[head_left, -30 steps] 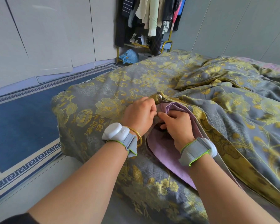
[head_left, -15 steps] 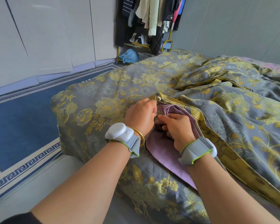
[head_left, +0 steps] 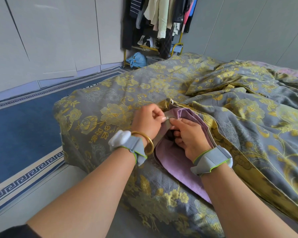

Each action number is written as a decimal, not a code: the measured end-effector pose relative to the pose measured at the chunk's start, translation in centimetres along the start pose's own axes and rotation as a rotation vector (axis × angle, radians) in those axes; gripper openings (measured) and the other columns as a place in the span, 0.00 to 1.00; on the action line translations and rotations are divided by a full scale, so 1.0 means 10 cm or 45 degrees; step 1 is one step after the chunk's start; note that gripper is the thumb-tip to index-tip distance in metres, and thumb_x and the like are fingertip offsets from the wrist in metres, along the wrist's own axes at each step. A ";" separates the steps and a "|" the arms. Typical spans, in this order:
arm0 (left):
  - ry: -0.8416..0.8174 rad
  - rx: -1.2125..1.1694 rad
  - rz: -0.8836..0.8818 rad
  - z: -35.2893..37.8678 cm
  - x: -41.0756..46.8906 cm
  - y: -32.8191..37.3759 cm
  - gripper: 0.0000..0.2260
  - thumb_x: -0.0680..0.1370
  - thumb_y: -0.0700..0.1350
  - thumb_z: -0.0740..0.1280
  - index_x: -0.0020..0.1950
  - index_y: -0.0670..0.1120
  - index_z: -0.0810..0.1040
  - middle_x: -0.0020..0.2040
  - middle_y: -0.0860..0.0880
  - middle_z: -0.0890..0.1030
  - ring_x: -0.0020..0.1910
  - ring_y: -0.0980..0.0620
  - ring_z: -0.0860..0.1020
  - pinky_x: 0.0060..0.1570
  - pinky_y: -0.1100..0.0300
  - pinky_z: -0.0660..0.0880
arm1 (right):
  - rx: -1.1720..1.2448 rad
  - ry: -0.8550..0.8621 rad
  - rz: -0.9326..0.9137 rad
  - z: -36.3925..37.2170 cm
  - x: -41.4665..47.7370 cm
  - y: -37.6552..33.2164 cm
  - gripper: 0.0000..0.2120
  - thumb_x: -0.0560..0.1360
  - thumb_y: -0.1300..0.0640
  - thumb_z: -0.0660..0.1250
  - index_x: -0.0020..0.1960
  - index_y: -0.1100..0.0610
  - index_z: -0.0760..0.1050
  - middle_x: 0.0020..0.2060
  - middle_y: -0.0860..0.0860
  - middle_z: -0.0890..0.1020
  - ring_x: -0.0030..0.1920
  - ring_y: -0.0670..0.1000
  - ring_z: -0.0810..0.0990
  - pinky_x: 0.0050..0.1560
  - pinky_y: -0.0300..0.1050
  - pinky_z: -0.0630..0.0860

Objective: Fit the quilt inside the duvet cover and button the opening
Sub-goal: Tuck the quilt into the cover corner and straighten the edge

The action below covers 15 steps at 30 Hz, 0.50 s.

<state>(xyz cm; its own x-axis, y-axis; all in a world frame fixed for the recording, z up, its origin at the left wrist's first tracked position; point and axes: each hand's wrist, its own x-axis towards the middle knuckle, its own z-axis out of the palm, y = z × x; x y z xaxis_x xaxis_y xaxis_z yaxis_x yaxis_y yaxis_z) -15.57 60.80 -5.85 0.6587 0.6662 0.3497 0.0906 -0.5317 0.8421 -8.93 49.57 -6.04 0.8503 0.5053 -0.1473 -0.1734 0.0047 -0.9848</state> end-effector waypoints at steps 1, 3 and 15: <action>-0.067 -0.197 -0.198 -0.01 0.02 0.01 0.06 0.72 0.38 0.71 0.36 0.46 0.77 0.30 0.49 0.79 0.28 0.55 0.78 0.33 0.61 0.77 | -0.074 0.017 -0.074 -0.01 0.01 0.02 0.09 0.76 0.60 0.69 0.37 0.59 0.77 0.28 0.50 0.72 0.27 0.45 0.64 0.21 0.34 0.59; -0.193 -0.556 -0.498 -0.02 0.04 0.01 0.07 0.74 0.36 0.69 0.37 0.43 0.77 0.28 0.47 0.78 0.23 0.58 0.75 0.26 0.66 0.75 | -0.207 0.062 -0.221 -0.03 0.01 0.04 0.07 0.75 0.61 0.71 0.42 0.65 0.80 0.26 0.51 0.71 0.27 0.45 0.66 0.23 0.33 0.63; -0.208 -0.966 -0.919 -0.13 0.11 -0.04 0.09 0.79 0.38 0.62 0.40 0.45 0.76 0.21 0.53 0.75 0.19 0.60 0.71 0.23 0.68 0.71 | -0.127 -0.067 -0.284 0.02 -0.07 0.00 0.04 0.74 0.66 0.70 0.46 0.59 0.80 0.31 0.49 0.80 0.28 0.42 0.73 0.28 0.29 0.70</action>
<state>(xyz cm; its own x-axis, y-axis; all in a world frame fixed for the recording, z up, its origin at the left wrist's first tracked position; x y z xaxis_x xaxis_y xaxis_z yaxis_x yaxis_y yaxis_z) -15.92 62.43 -5.26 0.7325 0.5852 -0.3478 0.0478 0.4655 0.8838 -9.59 49.36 -5.91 0.8347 0.5453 0.0769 0.0676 0.0372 -0.9970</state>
